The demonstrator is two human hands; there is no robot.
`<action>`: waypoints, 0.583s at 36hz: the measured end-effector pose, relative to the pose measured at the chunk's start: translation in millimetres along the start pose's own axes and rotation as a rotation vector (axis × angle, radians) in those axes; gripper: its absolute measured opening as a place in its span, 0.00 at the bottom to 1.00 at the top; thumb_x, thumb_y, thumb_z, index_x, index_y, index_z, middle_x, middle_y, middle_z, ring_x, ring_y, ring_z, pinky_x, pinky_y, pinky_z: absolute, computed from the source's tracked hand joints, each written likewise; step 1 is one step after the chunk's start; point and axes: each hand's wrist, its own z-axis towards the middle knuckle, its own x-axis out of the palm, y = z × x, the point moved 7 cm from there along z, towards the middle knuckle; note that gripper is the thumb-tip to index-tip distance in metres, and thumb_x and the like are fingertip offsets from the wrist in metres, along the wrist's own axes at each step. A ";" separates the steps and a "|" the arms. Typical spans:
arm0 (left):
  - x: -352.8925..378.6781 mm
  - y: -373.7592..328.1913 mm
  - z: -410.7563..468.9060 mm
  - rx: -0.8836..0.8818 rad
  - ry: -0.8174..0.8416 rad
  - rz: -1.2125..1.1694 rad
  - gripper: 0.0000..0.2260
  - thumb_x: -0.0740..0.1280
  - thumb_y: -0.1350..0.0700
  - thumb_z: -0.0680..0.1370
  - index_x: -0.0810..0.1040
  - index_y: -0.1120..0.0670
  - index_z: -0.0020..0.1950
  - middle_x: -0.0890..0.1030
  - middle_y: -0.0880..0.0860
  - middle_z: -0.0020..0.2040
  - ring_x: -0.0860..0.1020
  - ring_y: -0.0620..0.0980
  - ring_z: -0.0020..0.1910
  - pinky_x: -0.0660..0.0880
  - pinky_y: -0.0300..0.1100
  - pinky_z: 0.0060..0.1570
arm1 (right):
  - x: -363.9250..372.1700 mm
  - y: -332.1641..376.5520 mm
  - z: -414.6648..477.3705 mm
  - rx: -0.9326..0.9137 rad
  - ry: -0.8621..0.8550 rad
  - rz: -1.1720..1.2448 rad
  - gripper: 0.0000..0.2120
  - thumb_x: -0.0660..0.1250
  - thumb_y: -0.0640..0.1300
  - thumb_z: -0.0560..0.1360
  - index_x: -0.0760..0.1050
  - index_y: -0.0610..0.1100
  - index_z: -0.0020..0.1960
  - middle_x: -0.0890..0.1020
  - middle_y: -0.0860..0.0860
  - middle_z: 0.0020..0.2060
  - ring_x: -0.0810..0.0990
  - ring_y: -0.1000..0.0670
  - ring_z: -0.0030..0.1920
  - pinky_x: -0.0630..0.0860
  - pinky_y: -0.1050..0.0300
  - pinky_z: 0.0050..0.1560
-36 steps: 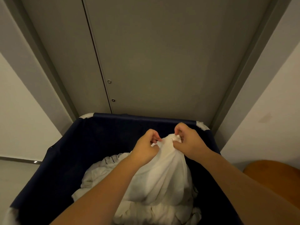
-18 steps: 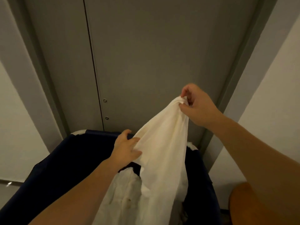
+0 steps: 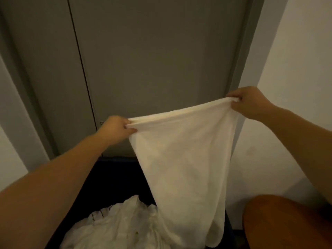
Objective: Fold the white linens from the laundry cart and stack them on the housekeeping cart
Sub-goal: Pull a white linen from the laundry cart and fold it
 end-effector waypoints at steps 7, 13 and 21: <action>-56.6 -81.9 6.1 -0.028 -0.172 -0.123 0.03 0.71 0.59 0.75 0.80 0.56 0.48 0.81 0.55 0.34 0.80 0.44 0.28 0.76 0.35 0.31 | -20.2 -44.6 3.2 0.028 -0.059 0.026 0.11 0.62 0.36 0.77 0.80 0.38 0.56 0.80 0.41 0.52 0.73 0.46 0.48 0.68 0.58 0.52; -80.8 -125.6 -13.5 -0.094 -0.477 -0.247 0.02 0.66 0.63 0.77 0.78 0.59 0.47 0.81 0.59 0.37 0.81 0.49 0.29 0.77 0.34 0.27 | -47.4 -56.6 9.0 -0.038 -0.171 0.219 0.14 0.59 0.33 0.77 0.80 0.37 0.58 0.80 0.42 0.52 0.77 0.42 0.52 0.69 0.59 0.51; -112.0 -202.7 -42.3 -0.131 -0.732 -0.308 0.07 0.65 0.69 0.73 0.74 0.58 0.45 0.77 0.56 0.39 0.81 0.53 0.35 0.82 0.47 0.40 | -112.1 -76.3 25.3 -0.184 -0.243 0.274 0.14 0.59 0.33 0.77 0.80 0.37 0.58 0.80 0.40 0.56 0.77 0.40 0.56 0.72 0.53 0.58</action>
